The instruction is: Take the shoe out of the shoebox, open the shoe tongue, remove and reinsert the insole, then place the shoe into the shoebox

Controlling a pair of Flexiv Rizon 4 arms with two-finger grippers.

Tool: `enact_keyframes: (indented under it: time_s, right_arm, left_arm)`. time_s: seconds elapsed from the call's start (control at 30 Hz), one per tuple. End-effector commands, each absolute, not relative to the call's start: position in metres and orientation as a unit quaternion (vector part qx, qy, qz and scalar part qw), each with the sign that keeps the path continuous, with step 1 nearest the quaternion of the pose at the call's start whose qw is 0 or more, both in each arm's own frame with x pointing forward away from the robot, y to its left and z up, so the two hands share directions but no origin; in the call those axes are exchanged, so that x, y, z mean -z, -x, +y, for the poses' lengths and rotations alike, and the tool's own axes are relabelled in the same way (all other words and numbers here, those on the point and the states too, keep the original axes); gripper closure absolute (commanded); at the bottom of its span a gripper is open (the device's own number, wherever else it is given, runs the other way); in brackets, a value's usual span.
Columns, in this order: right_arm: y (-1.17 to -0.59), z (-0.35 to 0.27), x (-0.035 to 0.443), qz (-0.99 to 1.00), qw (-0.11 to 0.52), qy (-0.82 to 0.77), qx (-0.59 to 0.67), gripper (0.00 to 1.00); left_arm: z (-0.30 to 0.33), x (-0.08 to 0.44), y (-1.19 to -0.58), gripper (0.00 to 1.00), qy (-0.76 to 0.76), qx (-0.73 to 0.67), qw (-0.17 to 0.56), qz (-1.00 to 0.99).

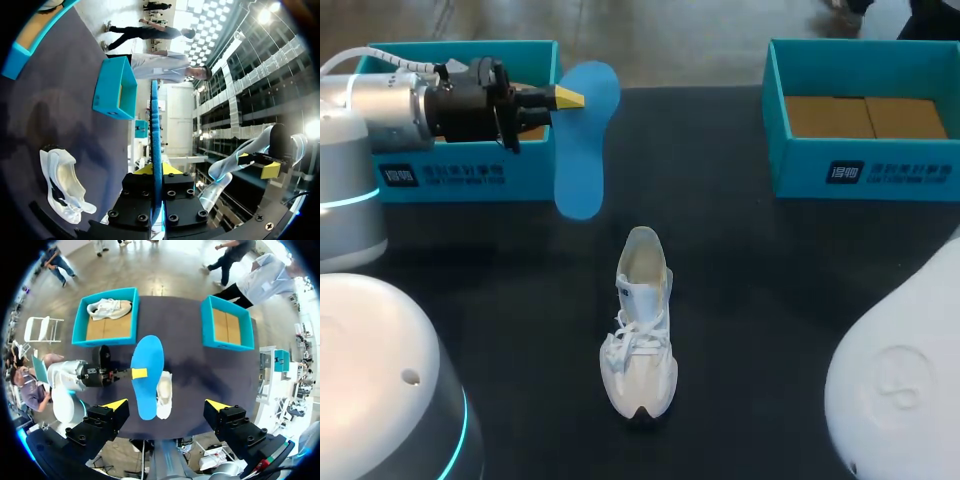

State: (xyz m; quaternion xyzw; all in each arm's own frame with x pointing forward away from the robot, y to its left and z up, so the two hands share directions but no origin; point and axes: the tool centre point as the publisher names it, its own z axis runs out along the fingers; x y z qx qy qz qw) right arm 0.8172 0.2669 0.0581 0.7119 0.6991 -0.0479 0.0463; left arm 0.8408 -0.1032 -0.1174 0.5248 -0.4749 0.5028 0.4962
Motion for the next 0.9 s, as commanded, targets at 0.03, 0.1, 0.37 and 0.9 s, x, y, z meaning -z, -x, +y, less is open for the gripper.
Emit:
enact_keyframes:
  time_s: [0.03,0.1,0.37,0.9]
  right_arm:
    - [-0.817,0.272,-0.057,0.697,0.067,-0.711,0.067,0.00]
    - [-0.817,0.273,-0.057,0.697,0.064,-0.712,0.063,0.00]
    - [-0.819,0.275,-0.054,0.701,0.048,-0.710,0.044,0.00]
    - [-0.818,0.225,-0.047,0.704,-0.053,-0.704,-0.075,0.00]
  left_arm:
    - [-0.103,0.117,-0.840,1.00,-0.526,-0.503,0.495,-0.475]
    - [-0.103,0.117,-0.840,1.00,-0.526,-0.503,0.495,-0.475]
    - [-0.103,0.117,-0.840,1.00,-0.526,-0.503,0.495,-0.475]
    - [-0.103,0.117,-0.840,1.00,-0.526,-0.503,0.495,-0.475]
